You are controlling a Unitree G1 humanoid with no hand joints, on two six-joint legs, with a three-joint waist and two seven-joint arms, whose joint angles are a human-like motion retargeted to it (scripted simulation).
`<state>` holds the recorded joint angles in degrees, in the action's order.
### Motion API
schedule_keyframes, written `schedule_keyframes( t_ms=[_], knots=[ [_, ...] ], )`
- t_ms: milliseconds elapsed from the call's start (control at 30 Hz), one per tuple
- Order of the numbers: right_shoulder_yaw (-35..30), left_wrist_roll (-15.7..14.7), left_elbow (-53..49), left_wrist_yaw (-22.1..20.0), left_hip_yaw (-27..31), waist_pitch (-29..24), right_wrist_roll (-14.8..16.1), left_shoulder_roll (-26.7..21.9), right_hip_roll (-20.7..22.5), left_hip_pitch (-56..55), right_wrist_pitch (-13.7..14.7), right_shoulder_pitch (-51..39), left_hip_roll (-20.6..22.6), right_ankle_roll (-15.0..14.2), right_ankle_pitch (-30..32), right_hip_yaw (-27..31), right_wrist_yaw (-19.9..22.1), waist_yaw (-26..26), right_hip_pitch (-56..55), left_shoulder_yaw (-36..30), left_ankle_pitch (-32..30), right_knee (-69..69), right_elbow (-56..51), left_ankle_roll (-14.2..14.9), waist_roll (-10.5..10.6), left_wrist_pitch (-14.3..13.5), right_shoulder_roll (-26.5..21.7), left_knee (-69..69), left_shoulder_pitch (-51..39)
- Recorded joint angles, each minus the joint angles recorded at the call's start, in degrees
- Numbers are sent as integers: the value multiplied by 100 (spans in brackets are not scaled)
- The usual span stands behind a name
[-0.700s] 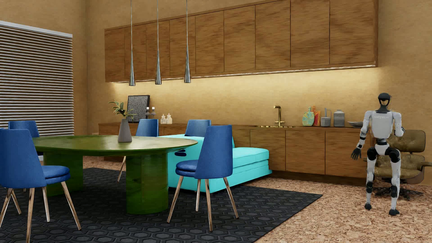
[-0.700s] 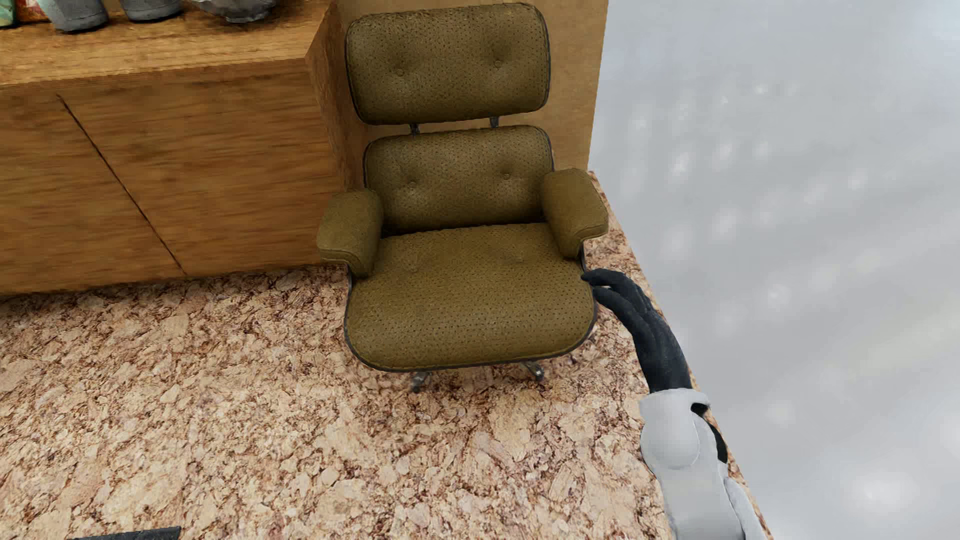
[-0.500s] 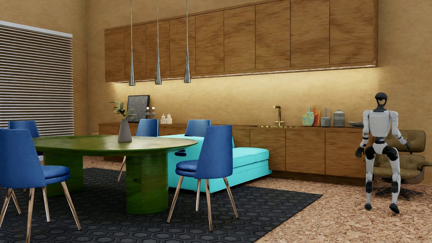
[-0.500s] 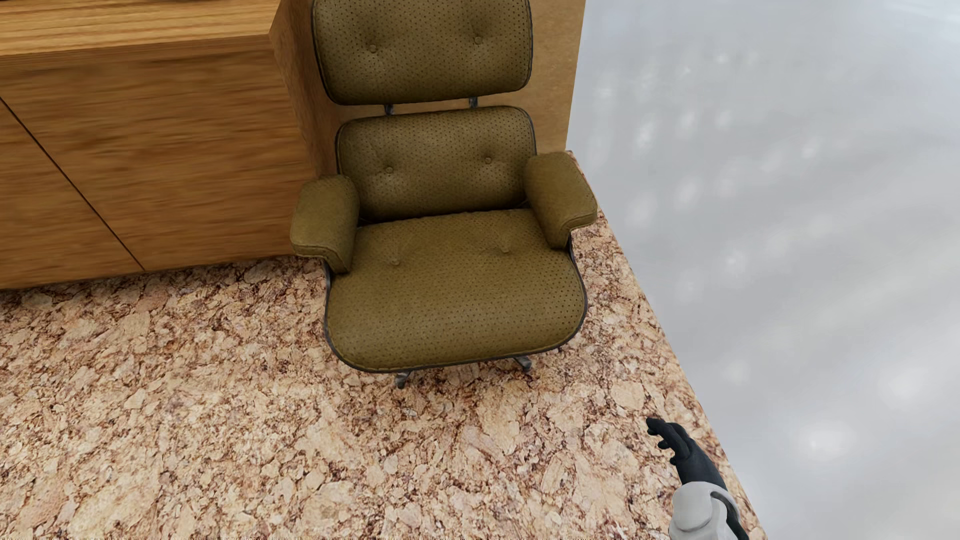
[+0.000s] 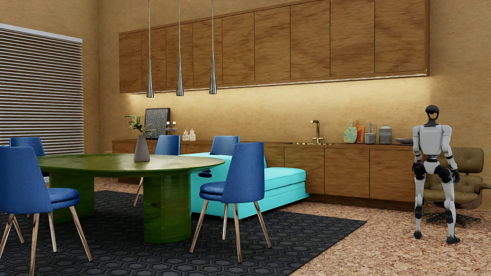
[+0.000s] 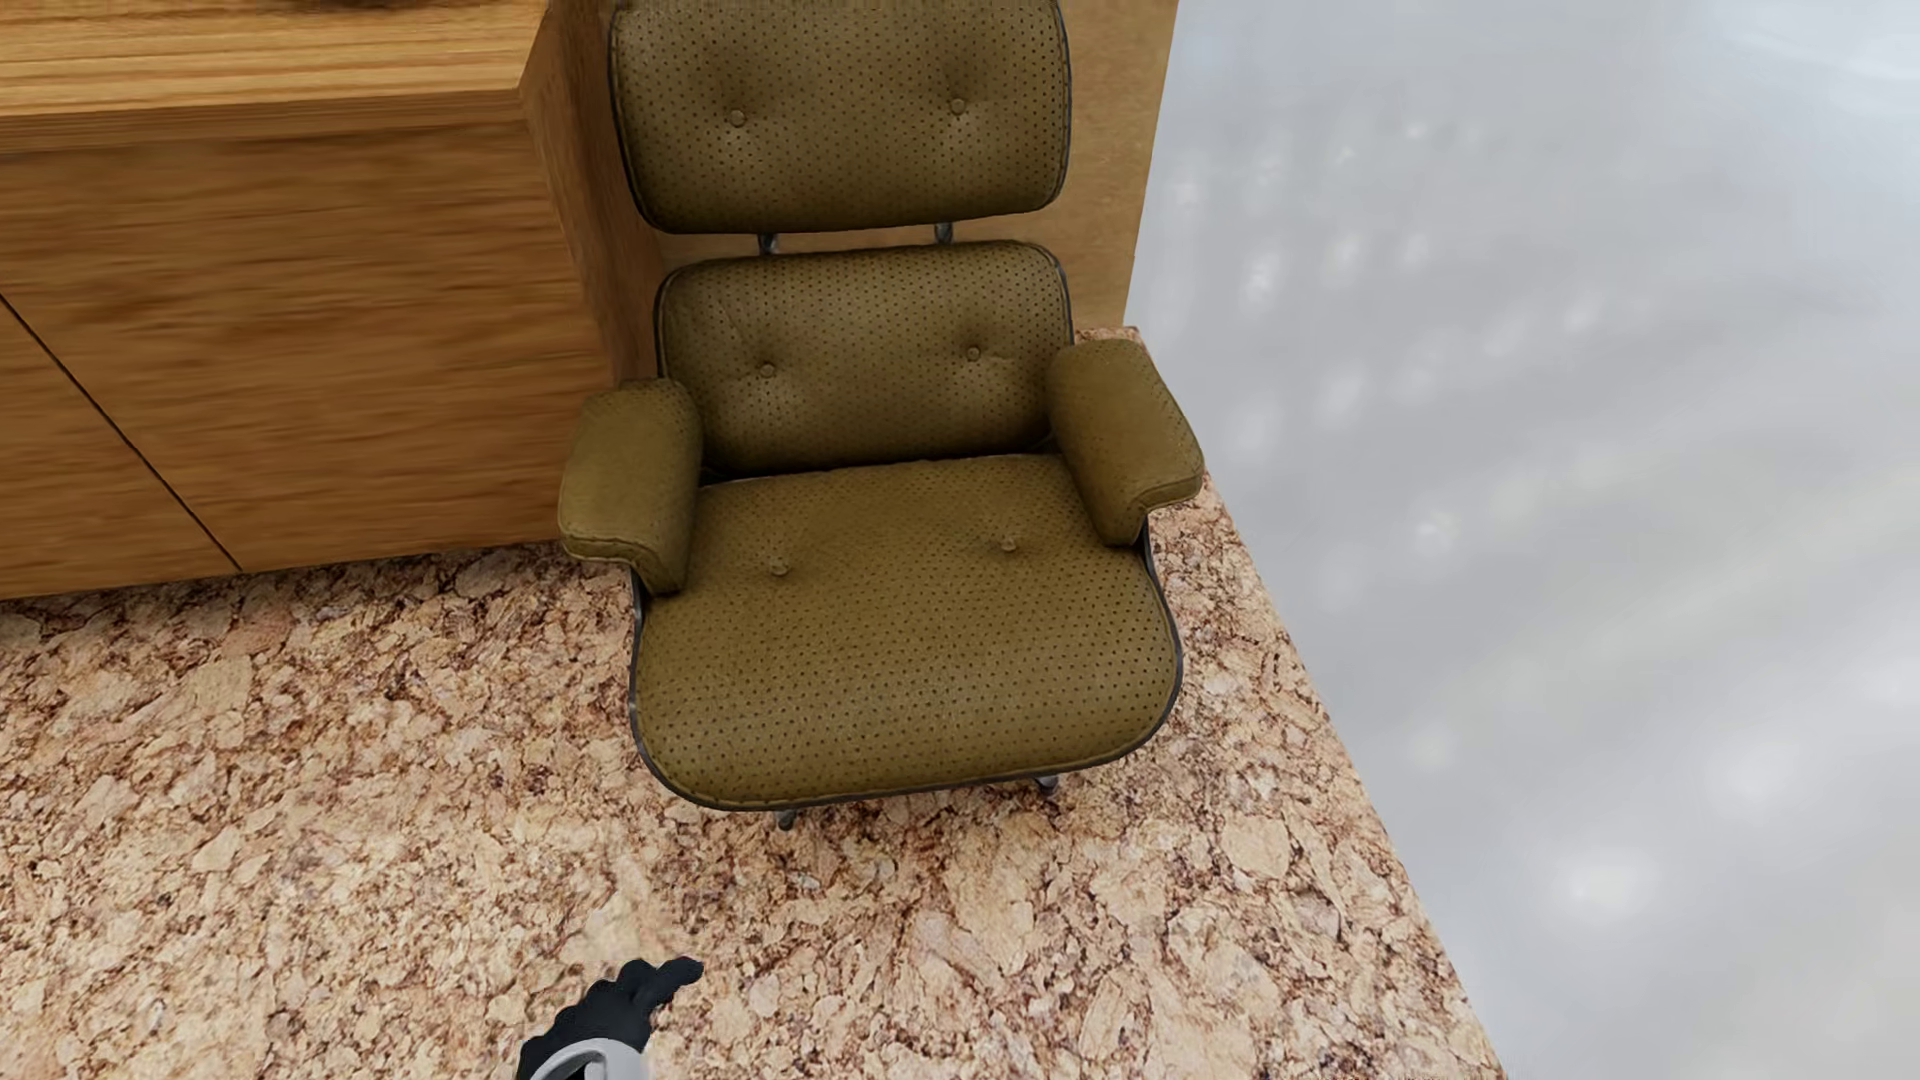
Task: Walk towards the armchair
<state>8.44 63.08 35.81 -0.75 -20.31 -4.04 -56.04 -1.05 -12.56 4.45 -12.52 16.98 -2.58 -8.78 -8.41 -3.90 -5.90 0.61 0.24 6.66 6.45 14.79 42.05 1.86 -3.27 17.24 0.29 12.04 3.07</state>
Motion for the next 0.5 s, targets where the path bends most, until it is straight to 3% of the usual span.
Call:
schedule_keyframes(
  t_ms=[67,133,200,300,433,500],
  knots=[
    [-203,273,810,258,-172,27,-95,85,15,127,135,-256,4,-13,44,147,73,20,93,61,-36,-144,-380,23,16,388,-63,-46,123],
    [-210,394,1266,832,-352,48,189,119,42,245,345,-530,-10,-14,43,309,146,31,145,160,9,-197,-671,43,37,522,-79,-53,394],
    [-281,544,1258,1120,-561,54,516,140,114,399,527,-753,-49,-13,16,499,222,47,121,204,94,-122,-931,75,71,379,-88,-108,779],
    [-506,553,1109,1001,-885,40,706,202,344,529,620,-853,-226,41,-5,800,377,88,-60,527,229,161,-1205,124,130,316,-98,-73,1221],
    [-585,990,1151,1266,-1264,-9,774,-37,666,525,499,-684,-459,62,84,1175,380,74,-341,367,272,371,-1162,164,158,61,-135,-21,1057],
    [-478,1114,992,1149,-1399,-45,783,-108,764,465,337,-526,-537,88,77,1313,408,62,-437,284,342,366,-913,162,147,-81,-165,63,790]
  ],
)
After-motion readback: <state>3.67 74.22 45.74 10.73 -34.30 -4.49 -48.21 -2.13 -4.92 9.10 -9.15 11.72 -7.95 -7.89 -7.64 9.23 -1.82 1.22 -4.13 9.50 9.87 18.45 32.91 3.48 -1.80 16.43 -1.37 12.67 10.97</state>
